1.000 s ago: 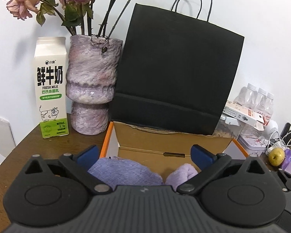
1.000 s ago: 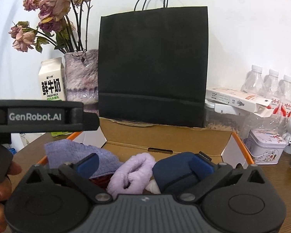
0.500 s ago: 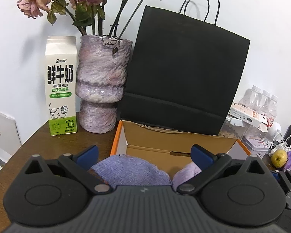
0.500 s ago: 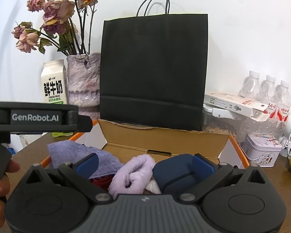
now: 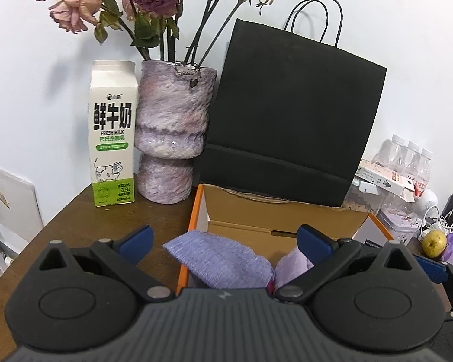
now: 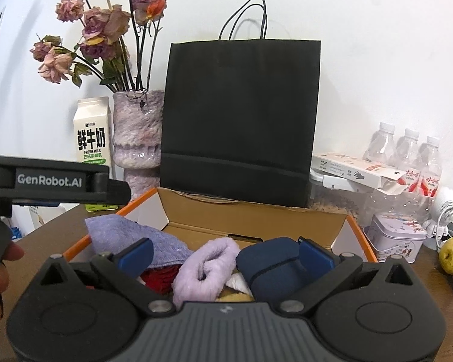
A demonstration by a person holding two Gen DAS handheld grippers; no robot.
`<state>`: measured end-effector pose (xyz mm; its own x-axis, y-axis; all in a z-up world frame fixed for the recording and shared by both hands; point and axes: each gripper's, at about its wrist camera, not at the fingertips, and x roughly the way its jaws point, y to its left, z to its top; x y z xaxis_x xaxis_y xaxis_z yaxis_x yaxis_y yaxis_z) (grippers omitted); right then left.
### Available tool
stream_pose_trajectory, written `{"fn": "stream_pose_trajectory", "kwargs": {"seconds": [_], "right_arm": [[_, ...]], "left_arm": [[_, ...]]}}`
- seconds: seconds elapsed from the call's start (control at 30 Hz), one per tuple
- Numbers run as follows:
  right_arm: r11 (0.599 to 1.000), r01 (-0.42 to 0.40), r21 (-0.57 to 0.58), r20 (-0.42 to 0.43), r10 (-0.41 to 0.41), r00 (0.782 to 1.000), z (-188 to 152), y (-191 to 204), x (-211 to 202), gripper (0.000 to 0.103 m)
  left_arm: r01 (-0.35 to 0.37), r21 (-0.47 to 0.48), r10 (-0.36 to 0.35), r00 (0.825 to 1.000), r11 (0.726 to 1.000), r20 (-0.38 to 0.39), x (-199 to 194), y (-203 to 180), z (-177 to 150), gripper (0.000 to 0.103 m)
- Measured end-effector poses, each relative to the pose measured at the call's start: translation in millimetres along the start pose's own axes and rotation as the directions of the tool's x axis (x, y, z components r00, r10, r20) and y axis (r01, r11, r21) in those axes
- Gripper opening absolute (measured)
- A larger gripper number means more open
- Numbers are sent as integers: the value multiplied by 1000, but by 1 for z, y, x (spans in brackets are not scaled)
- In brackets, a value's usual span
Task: Organize objects
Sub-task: 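Open the left gripper to drop the pouch while the right gripper releases the sock into the box, then withdraw both grippers from the box toward the black cable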
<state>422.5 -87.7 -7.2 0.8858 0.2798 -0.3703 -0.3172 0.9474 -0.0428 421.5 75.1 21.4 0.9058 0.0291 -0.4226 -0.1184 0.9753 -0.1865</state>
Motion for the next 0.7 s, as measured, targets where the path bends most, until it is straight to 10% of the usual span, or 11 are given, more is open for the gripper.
{"fn": "stream_pose_trajectory", "kwargs": {"seconds": [0.7], "right_arm": [[1000, -10, 0, 3, 10, 1000, -34, 14, -68, 103]], "left_arm": [[-45, -1, 45, 999, 999, -19, -61, 17, -36, 103]]}}
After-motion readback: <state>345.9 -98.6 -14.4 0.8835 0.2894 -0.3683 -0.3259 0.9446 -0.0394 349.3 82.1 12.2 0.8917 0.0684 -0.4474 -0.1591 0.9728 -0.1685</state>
